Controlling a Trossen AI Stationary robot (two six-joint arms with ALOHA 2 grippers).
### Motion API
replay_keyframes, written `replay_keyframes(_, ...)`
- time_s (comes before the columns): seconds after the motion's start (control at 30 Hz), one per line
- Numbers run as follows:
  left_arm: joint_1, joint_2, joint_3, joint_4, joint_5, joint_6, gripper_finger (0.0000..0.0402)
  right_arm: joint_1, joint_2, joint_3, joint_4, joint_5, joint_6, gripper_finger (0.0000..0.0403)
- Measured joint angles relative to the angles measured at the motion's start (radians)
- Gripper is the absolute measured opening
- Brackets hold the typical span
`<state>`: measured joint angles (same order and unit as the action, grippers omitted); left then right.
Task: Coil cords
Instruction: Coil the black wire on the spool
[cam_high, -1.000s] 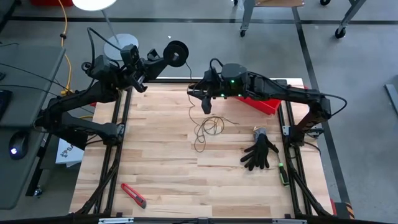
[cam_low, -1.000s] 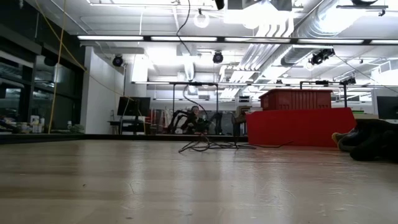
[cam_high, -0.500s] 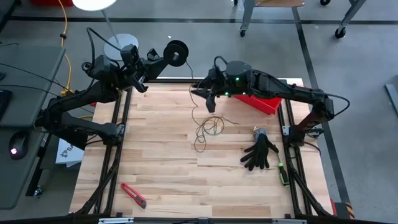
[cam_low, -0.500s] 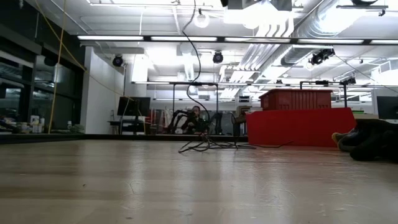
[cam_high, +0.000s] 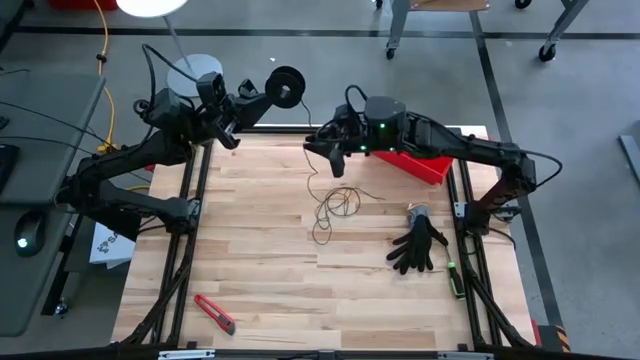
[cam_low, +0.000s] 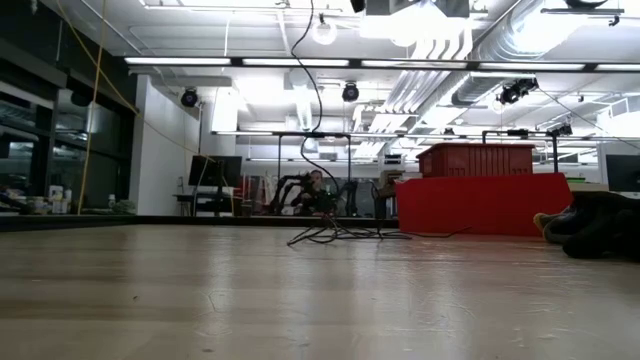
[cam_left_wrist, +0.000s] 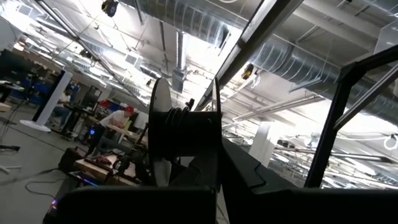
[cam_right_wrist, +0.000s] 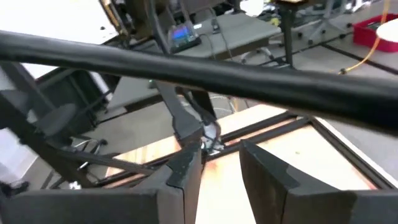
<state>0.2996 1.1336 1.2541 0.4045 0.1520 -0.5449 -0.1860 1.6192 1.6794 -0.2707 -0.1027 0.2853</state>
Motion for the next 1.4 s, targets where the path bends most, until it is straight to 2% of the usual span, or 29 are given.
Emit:
replay_keyframes(0.27,0.000,0.000,0.000,0.005,-0.004,0.005,0.0000,0.004,0.018,-0.001,0.003,-0.007,0.013,0.0099)
replay_keyframes(0.33,0.000,0.001,0.000,0.007,-0.004,0.006,0.0000,0.015,0.017,-0.001,-0.002,-0.010,0.006,0.0079)
replay_keyframes(0.4,0.000,0.001,0.000,0.006,-0.004,0.005,0.0000,0.029,0.017,-0.001,-0.003,-0.001,-0.008,0.0041)
replay_keyframes(0.47,0.000,0.000,0.000,0.001,-0.004,-0.002,0.0000,0.048,0.017,-0.001,-0.001,0.041,-0.042,0.0011)
replay_keyframes(0.57,0.001,-0.001,0.000,-0.001,-0.004,-0.026,0.0000,0.079,0.017,-0.001,0.007,0.104,-0.058,0.0004)
replay_keyframes(0.8,0.001,-0.001,0.000,-0.021,-0.005,-0.053,0.0000,0.121,0.017,-0.001,0.021,0.159,-0.066,0.0001)
replay_keyframes(0.93,0.001,-0.001,0.000,-0.009,-0.049,-0.097,0.0000,0.133,0.023,-0.001,0.044,0.140,-0.069,0.0000)
replay_keyframes(1.07,0.002,0.010,0.001,-0.008,-0.085,-0.284,0.0000,0.142,0.060,-0.001,0.127,0.111,-0.069,0.0000)
replay_keyframes(1.27,0.001,0.056,0.000,-0.023,0.093,-0.723,0.0000,0.141,0.119,-0.002,0.377,0.065,-0.058,0.0000)
replay_keyframes(1.4,-0.012,0.053,0.000,-0.043,0.160,-0.860,0.0000,0.141,0.121,-0.002,0.411,0.066,-0.068,0.0000)
